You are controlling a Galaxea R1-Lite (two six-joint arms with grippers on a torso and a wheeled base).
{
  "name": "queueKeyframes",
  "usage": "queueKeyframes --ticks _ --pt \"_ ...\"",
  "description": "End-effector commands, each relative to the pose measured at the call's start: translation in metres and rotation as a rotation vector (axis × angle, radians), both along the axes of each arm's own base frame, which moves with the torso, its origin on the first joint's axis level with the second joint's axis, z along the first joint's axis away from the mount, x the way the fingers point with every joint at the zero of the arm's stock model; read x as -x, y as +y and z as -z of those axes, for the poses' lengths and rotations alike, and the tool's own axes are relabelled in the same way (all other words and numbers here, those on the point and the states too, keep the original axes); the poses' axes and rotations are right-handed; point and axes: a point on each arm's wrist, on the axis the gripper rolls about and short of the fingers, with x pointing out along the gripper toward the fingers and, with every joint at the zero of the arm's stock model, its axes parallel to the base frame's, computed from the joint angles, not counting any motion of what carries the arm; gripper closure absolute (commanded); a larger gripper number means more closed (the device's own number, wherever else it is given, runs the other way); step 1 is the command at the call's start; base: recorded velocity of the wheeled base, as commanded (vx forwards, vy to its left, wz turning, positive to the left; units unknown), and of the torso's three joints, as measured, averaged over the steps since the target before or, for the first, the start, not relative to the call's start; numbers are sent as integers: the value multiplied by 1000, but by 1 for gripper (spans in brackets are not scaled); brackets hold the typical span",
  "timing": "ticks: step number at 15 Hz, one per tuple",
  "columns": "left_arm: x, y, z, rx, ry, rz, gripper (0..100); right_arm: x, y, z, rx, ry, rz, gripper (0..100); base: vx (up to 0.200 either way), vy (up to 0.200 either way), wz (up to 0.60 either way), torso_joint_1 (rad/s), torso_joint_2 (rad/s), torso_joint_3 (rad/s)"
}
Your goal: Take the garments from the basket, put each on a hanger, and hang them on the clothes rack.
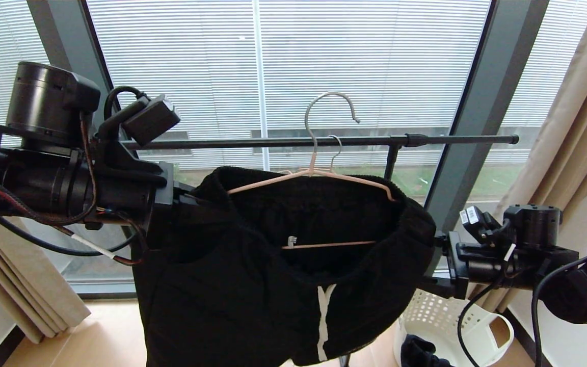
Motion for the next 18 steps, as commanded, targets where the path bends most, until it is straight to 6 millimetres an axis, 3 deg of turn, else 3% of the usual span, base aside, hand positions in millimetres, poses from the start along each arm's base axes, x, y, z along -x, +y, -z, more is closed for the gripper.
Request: queueKeyframes --ticks 1,6,7,13,18 --pt "4 0 -4 11 -14 2 100 3 3 0 7 -12 -14 0 0 0 0 0 0 0" --pt "11 -3 -10 33 -1 5 100 5 12 2 8 -8 -45 0 0 0 0 0 0 0" --pt "11 -3 -9 32 0 5 100 5 12 1 8 -11 -45 100 0 0 0 0 0 0" --pt "6 11 -5 35 31 -62 100 1 -15 -6 9 -41 45 100 0 0 0 0 0 0" --pt "4 17 -3 33 38 -86 100 4 -10 -7 8 -38 27 100 0 0 0 0 0 0"
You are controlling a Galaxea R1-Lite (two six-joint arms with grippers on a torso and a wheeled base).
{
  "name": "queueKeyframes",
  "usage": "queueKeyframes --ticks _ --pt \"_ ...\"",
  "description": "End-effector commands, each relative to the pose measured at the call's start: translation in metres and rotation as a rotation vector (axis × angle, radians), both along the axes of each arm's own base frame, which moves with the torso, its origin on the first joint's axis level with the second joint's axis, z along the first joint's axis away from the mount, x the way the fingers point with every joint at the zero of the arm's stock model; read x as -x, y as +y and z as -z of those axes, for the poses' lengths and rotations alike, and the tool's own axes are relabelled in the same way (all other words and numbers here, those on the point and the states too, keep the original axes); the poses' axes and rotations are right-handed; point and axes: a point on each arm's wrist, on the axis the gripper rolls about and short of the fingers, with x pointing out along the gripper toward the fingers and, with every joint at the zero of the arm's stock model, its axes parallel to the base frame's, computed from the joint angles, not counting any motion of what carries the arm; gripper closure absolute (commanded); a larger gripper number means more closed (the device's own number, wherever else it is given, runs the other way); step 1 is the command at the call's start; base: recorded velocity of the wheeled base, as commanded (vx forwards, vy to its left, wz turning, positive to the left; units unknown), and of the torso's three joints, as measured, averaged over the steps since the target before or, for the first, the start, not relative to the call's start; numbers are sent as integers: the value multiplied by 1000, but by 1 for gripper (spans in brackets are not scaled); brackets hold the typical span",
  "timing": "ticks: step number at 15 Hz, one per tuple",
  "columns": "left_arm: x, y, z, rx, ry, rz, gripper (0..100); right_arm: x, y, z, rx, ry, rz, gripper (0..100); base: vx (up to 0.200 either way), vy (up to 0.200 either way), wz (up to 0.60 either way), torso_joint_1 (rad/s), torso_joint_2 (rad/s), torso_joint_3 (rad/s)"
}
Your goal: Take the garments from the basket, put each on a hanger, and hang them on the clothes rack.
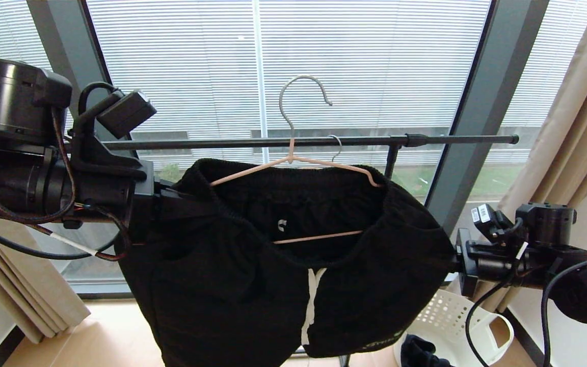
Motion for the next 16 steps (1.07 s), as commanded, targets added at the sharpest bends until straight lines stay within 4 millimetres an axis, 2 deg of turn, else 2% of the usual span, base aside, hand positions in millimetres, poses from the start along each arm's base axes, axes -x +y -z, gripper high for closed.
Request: queueKeyframes --ticks 1,7,8,11,14,15,16 --pt "0 0 0 0 -1 -1 100 2 4 0 0 2 -15 100 0 0 0 0 0 0" --pt "0 5 1 2 -7 -18 100 3 5 1 1 9 -18 100 0 0 0 0 0 0" --pt "0 5 1 1 -4 -18 100 6 6 4 9 6 -24 0 0 0 0 0 0 0" --pt "3 10 3 -1 2 -35 100 11 12 -5 19 -42 -49 0 0 0 0 0 0 0" --pt "19 32 11 -5 18 -111 100 15 11 -22 27 -104 -34 0 0 0 0 0 0 0" --pt "19 33 12 -5 18 -115 100 16 11 -23 26 -106 -34 0 0 0 0 0 0 0" --pt "27 44 15 -1 9 -162 100 16 11 -32 39 -126 6 0 0 0 0 0 0 0"
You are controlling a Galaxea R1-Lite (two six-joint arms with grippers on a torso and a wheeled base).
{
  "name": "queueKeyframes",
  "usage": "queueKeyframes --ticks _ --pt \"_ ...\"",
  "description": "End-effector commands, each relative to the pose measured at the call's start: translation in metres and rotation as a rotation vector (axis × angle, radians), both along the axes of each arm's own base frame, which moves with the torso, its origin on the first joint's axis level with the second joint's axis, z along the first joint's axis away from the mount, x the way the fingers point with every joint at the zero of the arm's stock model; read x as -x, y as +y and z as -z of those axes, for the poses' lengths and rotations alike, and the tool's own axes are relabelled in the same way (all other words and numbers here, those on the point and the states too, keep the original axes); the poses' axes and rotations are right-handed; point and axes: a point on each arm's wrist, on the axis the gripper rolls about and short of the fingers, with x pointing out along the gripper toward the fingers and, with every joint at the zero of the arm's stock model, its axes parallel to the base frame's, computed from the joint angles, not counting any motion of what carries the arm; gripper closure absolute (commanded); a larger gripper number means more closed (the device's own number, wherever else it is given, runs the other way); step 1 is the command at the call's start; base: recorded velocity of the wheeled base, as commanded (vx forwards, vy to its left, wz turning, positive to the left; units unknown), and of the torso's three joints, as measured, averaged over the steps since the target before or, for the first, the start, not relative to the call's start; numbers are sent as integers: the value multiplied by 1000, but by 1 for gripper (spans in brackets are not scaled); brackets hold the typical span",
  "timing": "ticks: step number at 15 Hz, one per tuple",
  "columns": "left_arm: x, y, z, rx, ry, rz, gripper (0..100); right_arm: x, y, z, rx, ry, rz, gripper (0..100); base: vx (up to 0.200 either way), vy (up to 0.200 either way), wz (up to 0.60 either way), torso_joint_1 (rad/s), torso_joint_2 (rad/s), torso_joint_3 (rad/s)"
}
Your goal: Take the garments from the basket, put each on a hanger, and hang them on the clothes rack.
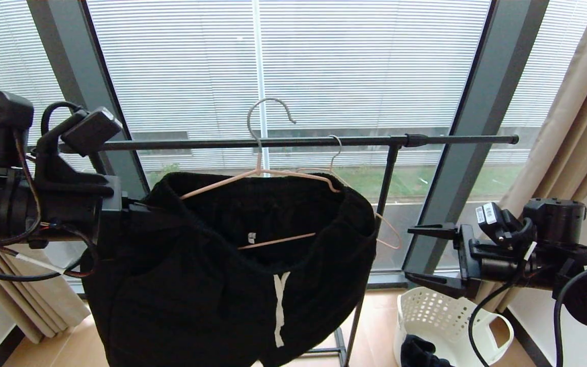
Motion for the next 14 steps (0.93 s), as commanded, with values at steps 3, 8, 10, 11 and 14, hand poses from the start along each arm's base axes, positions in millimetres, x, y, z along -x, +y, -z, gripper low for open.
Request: queueKeyframes --ticks 3,8,10,11,14 --pt "10 20 -3 48 23 -116 100 1 7 -23 41 -43 164 0 0 0 0 0 0 0" --pt "-1 22 -3 30 13 -291 100 4 21 -45 -26 1 227 0 0 0 0 0 0 0" --pt "-3 22 -2 39 36 -311 100 -1 19 -43 -26 4 235 0 0 0 0 0 0 0" --pt "-7 21 -1 34 42 -327 100 -3 18 -44 -28 1 240 0 0 0 0 0 0 0" --pt "-19 13 2 10 30 -371 100 -4 18 -46 -41 17 259 0 0 0 0 0 0 0"
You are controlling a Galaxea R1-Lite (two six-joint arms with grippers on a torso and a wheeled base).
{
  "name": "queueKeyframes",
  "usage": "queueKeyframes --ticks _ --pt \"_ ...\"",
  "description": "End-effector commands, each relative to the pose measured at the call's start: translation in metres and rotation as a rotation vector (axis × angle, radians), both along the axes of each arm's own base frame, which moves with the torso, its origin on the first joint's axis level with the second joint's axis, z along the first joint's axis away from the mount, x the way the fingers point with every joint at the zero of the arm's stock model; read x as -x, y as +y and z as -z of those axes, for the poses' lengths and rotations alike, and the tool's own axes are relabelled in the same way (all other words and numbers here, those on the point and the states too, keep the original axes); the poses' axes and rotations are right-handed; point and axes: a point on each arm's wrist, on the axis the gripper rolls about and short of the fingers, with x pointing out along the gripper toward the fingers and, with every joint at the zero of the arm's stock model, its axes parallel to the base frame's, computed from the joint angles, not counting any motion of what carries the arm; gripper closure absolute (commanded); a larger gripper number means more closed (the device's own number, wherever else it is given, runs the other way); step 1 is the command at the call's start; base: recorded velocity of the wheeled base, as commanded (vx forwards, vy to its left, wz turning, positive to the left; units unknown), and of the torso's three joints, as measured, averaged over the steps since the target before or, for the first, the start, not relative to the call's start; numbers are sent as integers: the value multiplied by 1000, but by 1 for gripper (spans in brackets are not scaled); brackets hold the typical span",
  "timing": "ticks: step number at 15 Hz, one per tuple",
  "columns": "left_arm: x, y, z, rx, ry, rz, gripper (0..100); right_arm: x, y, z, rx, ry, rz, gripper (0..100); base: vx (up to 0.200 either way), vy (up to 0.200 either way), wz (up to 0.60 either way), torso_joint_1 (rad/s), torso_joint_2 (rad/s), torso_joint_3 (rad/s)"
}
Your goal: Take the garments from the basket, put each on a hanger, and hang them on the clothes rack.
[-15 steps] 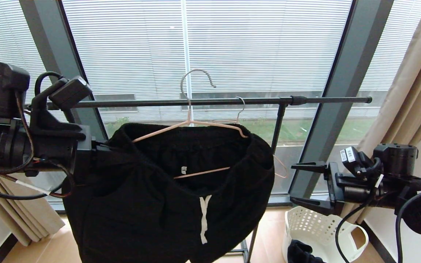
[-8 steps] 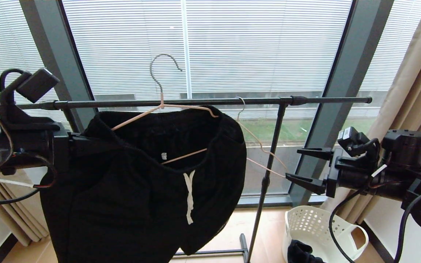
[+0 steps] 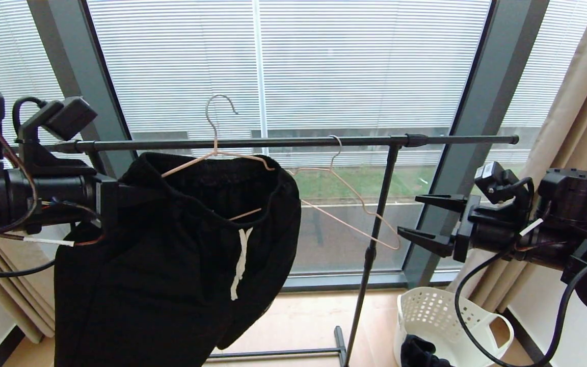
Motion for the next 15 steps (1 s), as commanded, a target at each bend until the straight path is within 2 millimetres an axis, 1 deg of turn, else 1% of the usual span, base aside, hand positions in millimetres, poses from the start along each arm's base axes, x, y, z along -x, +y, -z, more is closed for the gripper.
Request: queueKeyframes --ticks 1,5,9,10,13,15 --pt "-15 -11 8 6 26 -14 100 -1 0 0 1 1 3 0 0 0 0 0 0 0" --pt "-40 -19 20 -13 35 -87 100 -1 0 1 1 1 5 0 0 0 0 0 0 0" --pt "-53 -25 34 -4 81 -87 100 -2 0 2 2 3 5 0 0 0 0 0 0 0" --pt "-63 -26 39 0 72 -89 100 -2 0 2 2 3 5 0 0 0 0 0 0 0" --pt "-83 -30 52 -26 87 -129 100 -2 0 2 2 4 5 0 0 0 0 0 0 0" --pt "-93 -32 58 -30 99 -135 100 -2 0 2 3 6 3 0 0 0 0 0 0 0"
